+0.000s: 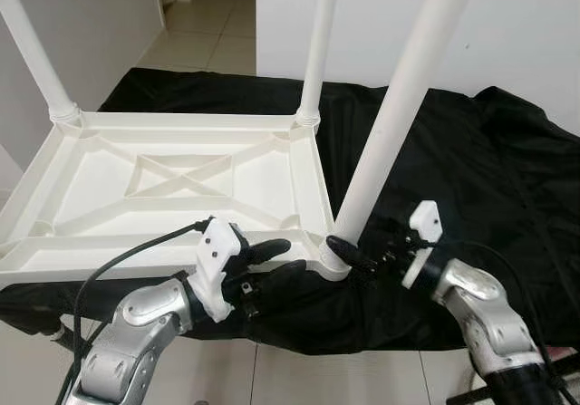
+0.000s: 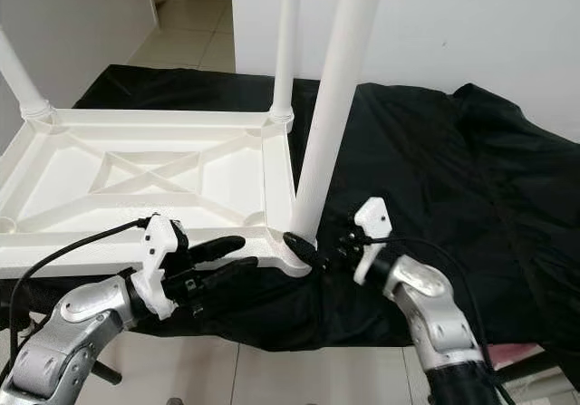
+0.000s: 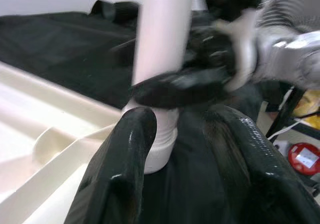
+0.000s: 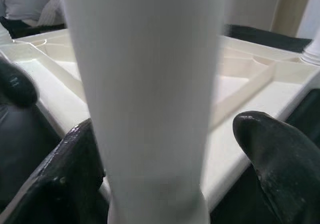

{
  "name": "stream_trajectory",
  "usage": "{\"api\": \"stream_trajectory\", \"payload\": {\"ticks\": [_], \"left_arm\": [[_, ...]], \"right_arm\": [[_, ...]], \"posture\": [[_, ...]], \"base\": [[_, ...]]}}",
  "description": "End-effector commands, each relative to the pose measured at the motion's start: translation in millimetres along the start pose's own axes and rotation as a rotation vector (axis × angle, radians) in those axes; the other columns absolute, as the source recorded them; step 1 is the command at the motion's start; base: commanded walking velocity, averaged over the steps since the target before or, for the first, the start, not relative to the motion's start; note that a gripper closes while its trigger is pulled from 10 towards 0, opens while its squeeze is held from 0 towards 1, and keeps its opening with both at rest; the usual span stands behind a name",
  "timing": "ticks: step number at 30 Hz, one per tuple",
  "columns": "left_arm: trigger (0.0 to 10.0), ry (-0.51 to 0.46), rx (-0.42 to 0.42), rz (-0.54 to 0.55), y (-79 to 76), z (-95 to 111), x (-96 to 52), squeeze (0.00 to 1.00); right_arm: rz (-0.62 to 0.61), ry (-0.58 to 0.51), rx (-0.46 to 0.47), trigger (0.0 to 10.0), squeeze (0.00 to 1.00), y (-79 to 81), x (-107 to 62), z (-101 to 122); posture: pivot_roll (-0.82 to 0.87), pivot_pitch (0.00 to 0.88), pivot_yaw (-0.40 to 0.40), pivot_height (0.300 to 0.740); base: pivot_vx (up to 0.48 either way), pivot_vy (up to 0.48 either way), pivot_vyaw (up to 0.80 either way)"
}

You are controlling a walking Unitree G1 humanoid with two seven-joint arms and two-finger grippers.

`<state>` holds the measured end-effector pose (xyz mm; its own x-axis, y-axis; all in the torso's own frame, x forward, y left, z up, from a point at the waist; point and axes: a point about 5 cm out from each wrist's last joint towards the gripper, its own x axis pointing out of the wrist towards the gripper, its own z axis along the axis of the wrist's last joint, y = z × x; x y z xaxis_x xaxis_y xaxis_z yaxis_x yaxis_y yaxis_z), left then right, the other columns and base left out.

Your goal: Building children table

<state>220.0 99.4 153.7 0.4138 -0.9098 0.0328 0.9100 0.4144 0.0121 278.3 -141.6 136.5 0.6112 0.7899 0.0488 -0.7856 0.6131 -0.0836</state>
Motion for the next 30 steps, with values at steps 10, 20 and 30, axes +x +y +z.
{"api": "stream_trajectory", "payload": {"ticks": [10, 20, 30], "left_arm": [[10.0, 0.003, -0.086, 0.056, 2.6, -2, 19.7, 0.0], [10.0, 0.017, -0.049, 0.074, 4.7, -3, 34.8, 0.0], [10.0, 0.074, -0.051, 0.052, 0.8, -6, 41.9, 0.0]], "right_arm": [[-0.19, 0.031, -0.041, 10.0, 0.0, -40.6, -10.4, -4], [-0.322, 0.06, -0.054, 10.0, 0.0, -76.3, -26.6, -4], [-0.272, 0.045, -0.034, 10.0, 0.0, -71.2, -15.3, -5]], "posture": [[0.02, 0.0, -0.064, 0.74], [0.0, 0.003, -0.056, 0.74], [-0.01, 0.0, -0.048, 0.74]], "base": [[0.0, 0.0, 0.0], [0.0, 0.0, 0.0], [0.0, 0.0, 0.0]]}}
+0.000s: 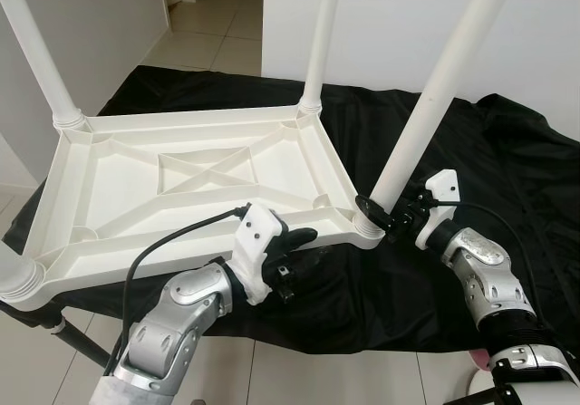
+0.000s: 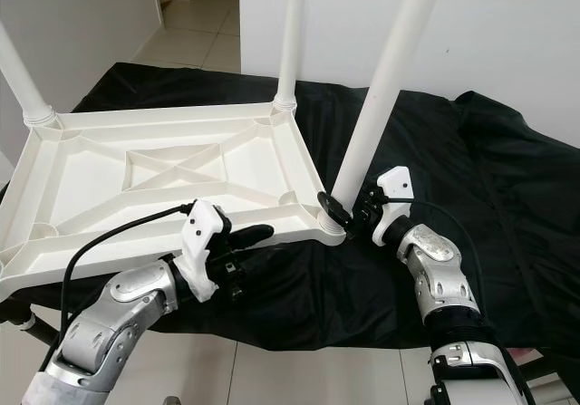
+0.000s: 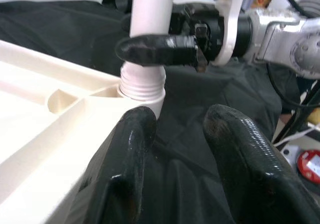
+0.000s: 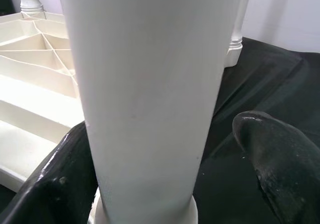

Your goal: Building children table

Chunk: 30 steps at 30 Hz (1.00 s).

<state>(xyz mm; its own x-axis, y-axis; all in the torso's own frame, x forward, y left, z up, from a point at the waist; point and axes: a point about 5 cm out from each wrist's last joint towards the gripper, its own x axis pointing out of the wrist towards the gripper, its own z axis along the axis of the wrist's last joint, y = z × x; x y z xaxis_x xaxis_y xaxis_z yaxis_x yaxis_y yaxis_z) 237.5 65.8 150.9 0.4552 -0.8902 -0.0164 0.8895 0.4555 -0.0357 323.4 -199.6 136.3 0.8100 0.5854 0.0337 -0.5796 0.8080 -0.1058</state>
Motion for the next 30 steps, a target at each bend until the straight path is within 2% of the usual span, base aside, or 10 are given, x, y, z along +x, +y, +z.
{"api": "stream_trajectory", "payload": {"ticks": [1, 3, 4, 5, 6, 14, 15, 17, 18, 30], "left_arm": [[10.0, 0.031, -0.006, -0.011, -3.6, -2, 5.5, 0.0], [10.0, 0.034, -0.013, -0.03, -5.5, -2, 6.6, 0.0], [10.0, 0.044, -0.011, -0.047, -7.5, -3, 7.9, 0.0], [10.0, 0.044, -0.011, -0.047, -7.5, -3, 7.9, 0.0], [10.0, 0.047, -0.014, -0.052, -8.5, -3, 9.2, 0.0], [10.0, 0.032, 0.004, -0.039, -7.9, 0, 13.4, 0.0], [10.0, 0.034, 0.008, -0.036, -7.6, 0, 13.6, 0.0], [10.0, 0.035, 0.011, -0.035, -7.5, -1, 13.8, 0.0], [10.0, 0.037, 0.012, -0.033, -7.1, -1, 13.9, 0.0], [10.0, 0.028, 0.032, -0.01, -5.4, 0, 15.0, 0.0]], "right_arm": [[0.036, 0.006, -0.003, 4.8, 0.0, 3.9, 6.3, -1], [0.05, 0.01, -0.005, 4.8, 0.0, 5.4, 8.2, -1], [0.056, 0.012, -0.001, 0.9, 0.0, 5.4, 9.5, -2], [0.056, 0.012, -0.001, 0.9, 0.0, 5.4, 9.5, -2], [0.053, 0.014, 0.006, 0.0, 0.0, 4.2, 10.0, -3], [0.039, 0.018, 0.042, 0.0, 0.0, 1.4, 10.4, -7], [0.033, 0.018, 0.04, 1.1, 0.0, 1.7, 10.1, -7], [0.029, 0.017, 0.038, 1.1, 0.0, 2.0, 9.8, -8], [0.02, 0.009, 0.048, 10.0, 0.0, 3.0, 9.5, -7], [-0.195, -0.017, 0.071, 10.0, 0.0, 12.4, 10.1, -6]], "posture": [[-0.01, 0.0, -0.048, 0.74], [-0.01, 0.0, -0.047, 0.74], [0.0, 0.0, -0.051, 0.74], [0.0, 0.0, -0.051, 0.74], [0.0, 0.0, -0.054, 0.74], [0.0, 0.0, -0.055, 0.74], [0.0, 0.0, -0.06, 0.74], [0.0, 0.0, -0.06, 0.74], [0.0, 0.0, -0.061, 0.74], [-0.02, 0.0, -0.06, 0.74]], "base": [[0.0, 0.0, 0.0], [0.0, 0.0, 0.0], [0.0, 0.0, 0.0], [0.0, 0.0, 0.0], [0.0, 0.0, 0.0], [0.0, 0.0, 0.0], [0.0, 0.0, 0.0], [0.0, 0.0, 0.0], [0.0, 0.0, 0.0], [0.0, 0.0, 0.0]]}}
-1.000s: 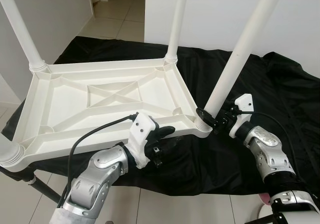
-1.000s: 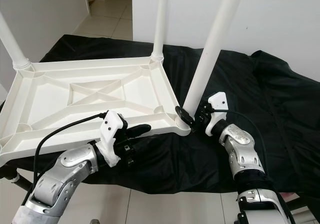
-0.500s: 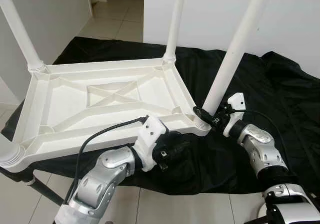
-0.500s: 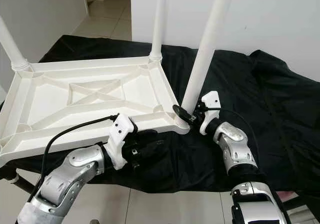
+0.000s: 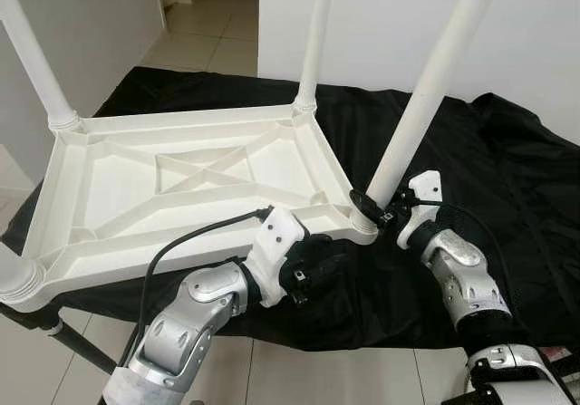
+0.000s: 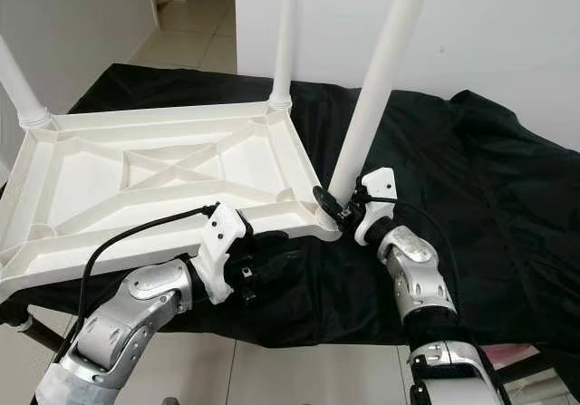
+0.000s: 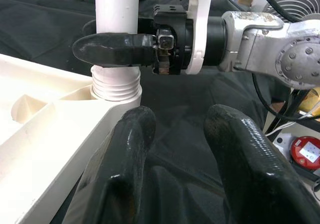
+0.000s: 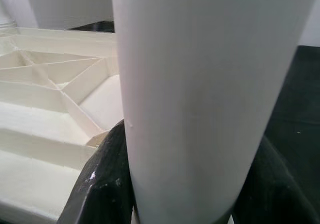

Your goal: Building children table

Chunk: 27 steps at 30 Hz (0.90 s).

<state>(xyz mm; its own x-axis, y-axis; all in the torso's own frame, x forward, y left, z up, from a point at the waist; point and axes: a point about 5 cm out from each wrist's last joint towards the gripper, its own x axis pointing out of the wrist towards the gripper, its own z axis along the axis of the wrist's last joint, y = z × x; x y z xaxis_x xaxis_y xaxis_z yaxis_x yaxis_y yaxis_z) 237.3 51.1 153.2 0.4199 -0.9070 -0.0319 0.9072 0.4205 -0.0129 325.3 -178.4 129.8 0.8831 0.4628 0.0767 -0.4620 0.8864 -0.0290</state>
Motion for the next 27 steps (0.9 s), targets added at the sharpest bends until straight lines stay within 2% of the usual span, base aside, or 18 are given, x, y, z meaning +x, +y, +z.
{"api": "stream_trajectory", "payload": {"ticks": [1, 3, 4, 5, 6, 7, 9, 10, 11, 12, 13, 14, 18, 20, 22, 23, 24, 27], "left_arm": [[10.0, 0.012, 0.008, 0.028, 1.6, -2, 2.0, 0.0], [10.0, 0.012, 0.011, 0.03, 2.0, -3, 2.0, 0.0], [10.0, 0.01, 0.01, 0.034, 3.3, -2, 1.8, 0.0], [10.0, 0.01, 0.01, 0.034, 3.3, -2, 1.8, 0.0], [10.0, 0.008, 0.01, 0.037, 4.3, -2, 1.5, 0.0], [10.0, 0.008, 0.01, 0.037, 4.3, -2, 1.5, 0.0], [10.0, 0.003, 0.011, 0.049, 6.2, -1, 1.3, 0.0], [10.0, 0.003, 0.011, 0.049, 6.2, -1, 1.3, 0.0], [10.0, 0.0, 0.012, 0.054, 6.6, -1, 1.9, 0.0], [10.0, 0.0, 0.012, 0.054, 6.6, -1, 1.9, 0.0], [10.0, -0.003, 0.012, 0.058, 6.8, -1, 2.3, 0.0], [10.0, -0.003, 0.012, 0.058, 6.8, -1, 2.3, 0.0], [10.0, -0.013, 0.016, 0.07, 7.2, 1, 2.7, 0.0], [10.0, -0.031, 0.01, 0.082, 8.3, 3, 2.7, 0.0], [10.0, -0.037, 0.009, 0.083, 8.6, 4, 2.7, 0.0], [10.0, -0.035, 0.015, 0.083, 8.8, 4, 2.9, 0.0], [10.0, -0.033, 0.02, 0.082, 9.0, 3, 3.1, 0.0], [10.0, -0.03, 0.027, 0.081, 9.0, 3, 3.5, 0.0]], "right_arm": [[-0.05, 0.014, 0.0, 10.0, 0.0, -4.9, -3.0, -1], [-0.094, 0.005, 0.001, 10.0, 0.0, -0.3, -2.8, 0], [-0.203, 0.013, 0.027, 10.0, 0.0, 5.4, -3.4, -1], [-0.203, 0.013, 0.027, 10.0, 0.0, 5.4, -3.4, -1], [-0.311, 0.025, 0.055, 10.0, 0.0, 9.9, -5.5, -4], [-0.311, 0.025, 0.055, 10.0, 0.0, 9.9, -5.5, -4], [-0.523, 0.061, 0.087, 10.0, 0.0, 18.7, -11.0, -11], [-0.523, 0.061, 0.087, 10.0, 0.0, 18.7, -11.0, -11], [-0.633, 0.069, 0.092, 10.0, 0.0, 23.3, -14.4, -13], [-0.633, 0.069, 0.092, 10.0, 0.0, 23.3, -14.4, -13], [-0.703, 0.071, 0.127, 10.0, 0.0, 30.2, -15.4, -15], [-0.703, 0.071, 0.127, 10.0, 0.0, 30.2, -15.4, -15], [-0.757, 0.091, 0.206, 10.0, 0.0, 48.3, -12.9, -19], [-0.687, 0.07, 0.221, 10.0, 0.0, 54.7, -9.1, -17], [-0.679, 0.061, 0.205, 10.0, 0.0, 55.1, -8.9, -13], [-0.661, 0.035, 0.208, 10.0, 0.97, 53.4, -8.7, -9], [-0.667, 0.024, 0.193, 10.0, 1.0, 51.6, -9.1, -5], [-0.655, 0.001, 0.2, 10.0, 1.0, 49.5, -9.6, -1]], "posture": [[-0.02, 0.0, -0.06, 0.74], [-0.02, 0.0, -0.059, 0.74], [-0.02, 0.0, -0.06, 0.74], [-0.02, 0.0, -0.06, 0.74], [-0.02, 0.0, -0.06, 0.74], [-0.02, 0.0, -0.06, 0.74], [-0.02, 0.0, -0.057, 0.74], [-0.02, 0.0, -0.057, 0.74], [-0.02, 0.0, -0.059, 0.74], [-0.02, 0.0, -0.059, 0.74], [-0.01, 0.0, -0.057, 0.74], [-0.01, 0.0, -0.057, 0.74], [-0.01, 0.0, -0.057, 0.74], [-0.01, 0.0, -0.055, 0.74], [-0.01, 0.0, -0.055, 0.74], [-0.01, 0.0, -0.056, 0.74], [-0.01, 0.0, -0.056, 0.74], [-0.01, 0.0, -0.058, 0.74]], "base": [[0.0, 0.0, 0.0], [0.0, 0.0, 0.0], [0.0, 0.0, 0.0], [0.0, 0.0, 0.0], [0.0, 0.0, 0.0], [0.0, 0.0, 0.0], [0.0, 0.0, 0.0], [0.0, 0.0, 0.0], [0.0, 0.0, 0.0], [0.0, 0.0, 0.0], [0.0, 0.0, 0.0], [0.0, 0.0, 0.0], [0.0, 0.0, 0.0], [0.0, 0.0, 0.0], [0.0, 0.0, 0.0], [0.0, 0.0, 0.0], [0.0, 0.0, 0.0], [0.0, 0.0, 0.0]]}}
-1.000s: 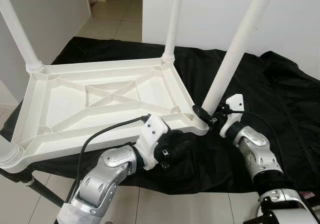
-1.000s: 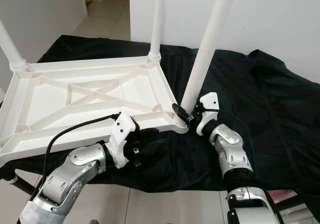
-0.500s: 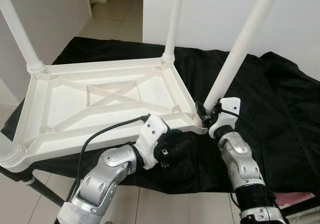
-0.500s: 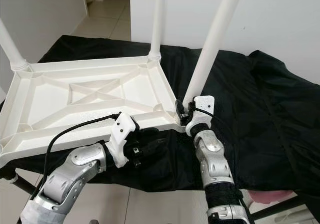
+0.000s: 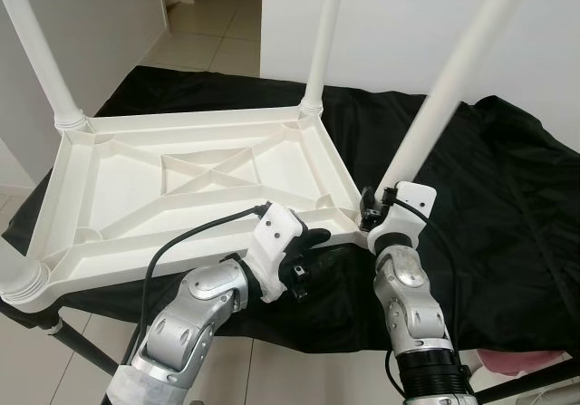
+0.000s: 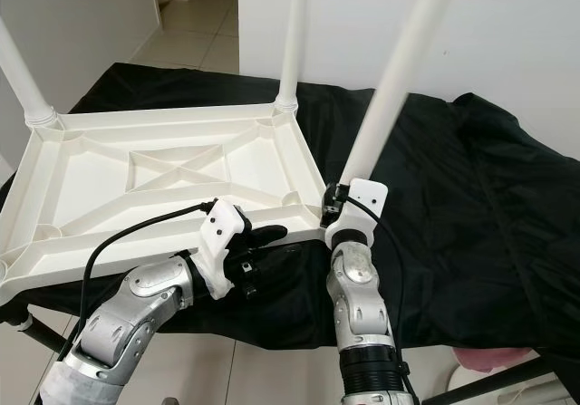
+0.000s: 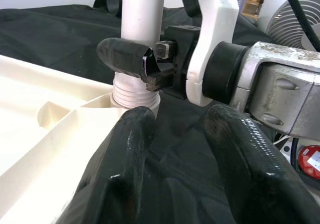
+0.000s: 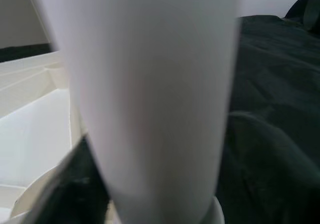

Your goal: Building children table

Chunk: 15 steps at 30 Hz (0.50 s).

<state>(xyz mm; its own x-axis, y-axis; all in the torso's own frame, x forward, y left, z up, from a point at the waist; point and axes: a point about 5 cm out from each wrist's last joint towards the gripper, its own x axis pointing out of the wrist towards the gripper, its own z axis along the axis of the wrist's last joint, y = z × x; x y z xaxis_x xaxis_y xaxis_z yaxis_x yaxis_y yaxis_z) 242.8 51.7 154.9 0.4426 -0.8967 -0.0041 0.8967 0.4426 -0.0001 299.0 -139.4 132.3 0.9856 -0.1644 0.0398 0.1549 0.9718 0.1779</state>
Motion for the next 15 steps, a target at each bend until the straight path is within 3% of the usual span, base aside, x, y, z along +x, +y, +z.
{"api": "stream_trajectory", "payload": {"ticks": [1, 7, 11, 12, 13, 14, 15], "left_arm": [[10.0, -0.001, 0.02, 0.056, 4.0, 1, 2.3, 0.0], [10.0, -0.004, 0.01, 0.045, 3.5, 1, 2.6, 0.0], [10.0, -0.004, 0.005, 0.042, 3.7, 1, 3.1, 0.0], [10.0, -0.003, 0.007, 0.039, 3.2, 1, 3.1, 0.0], [10.0, -0.003, 0.007, 0.039, 3.2, 1, 3.1, 0.0], [10.0, -0.01, 0.019, 0.015, 0.7, 2, 3.7, 0.0], [10.0, -0.01, 0.019, 0.015, 0.7, 2, 3.7, 0.0]], "right_arm": [[0.001, 0.013, 0.04, 10.0, 1.0, -2.2, -4.5, -4], [0.052, -0.049, -0.024, 10.0, 1.0, -15.3, -0.8, 5], [0.166, -0.071, -0.024, 10.0, 1.0, -27.4, 2.7, 8], [0.251, -0.075, -0.029, 10.0, 0.0, -29.5, 3.9, 11], [0.251, -0.075, -0.029, 10.0, 0.0, -29.5, 3.9, 11], [0.414, -0.06, -0.031, 10.0, 0.0, -32.3, 5.9, 14], [0.414, -0.06, -0.031, 10.0, 0.0, -32.3, 5.9, 14]], "posture": [[-0.01, 0.0, -0.058, 0.74], [-0.01, 0.0, -0.058, 0.74], [-0.02, 0.0, -0.058, 0.74], [-0.02, 0.0, -0.055, 0.74], [-0.02, 0.0, -0.055, 0.74], [-0.02, 0.0, -0.054, 0.74], [-0.02, 0.0, -0.054, 0.74]], "base": [[0.0, 0.0, 0.0], [0.0, 0.0, 0.0], [0.0, 0.0, 0.0], [0.0, 0.0, 0.0], [0.0, 0.0, 0.0], [0.0, 0.0, 0.0], [0.0, 0.0, 0.0]]}}
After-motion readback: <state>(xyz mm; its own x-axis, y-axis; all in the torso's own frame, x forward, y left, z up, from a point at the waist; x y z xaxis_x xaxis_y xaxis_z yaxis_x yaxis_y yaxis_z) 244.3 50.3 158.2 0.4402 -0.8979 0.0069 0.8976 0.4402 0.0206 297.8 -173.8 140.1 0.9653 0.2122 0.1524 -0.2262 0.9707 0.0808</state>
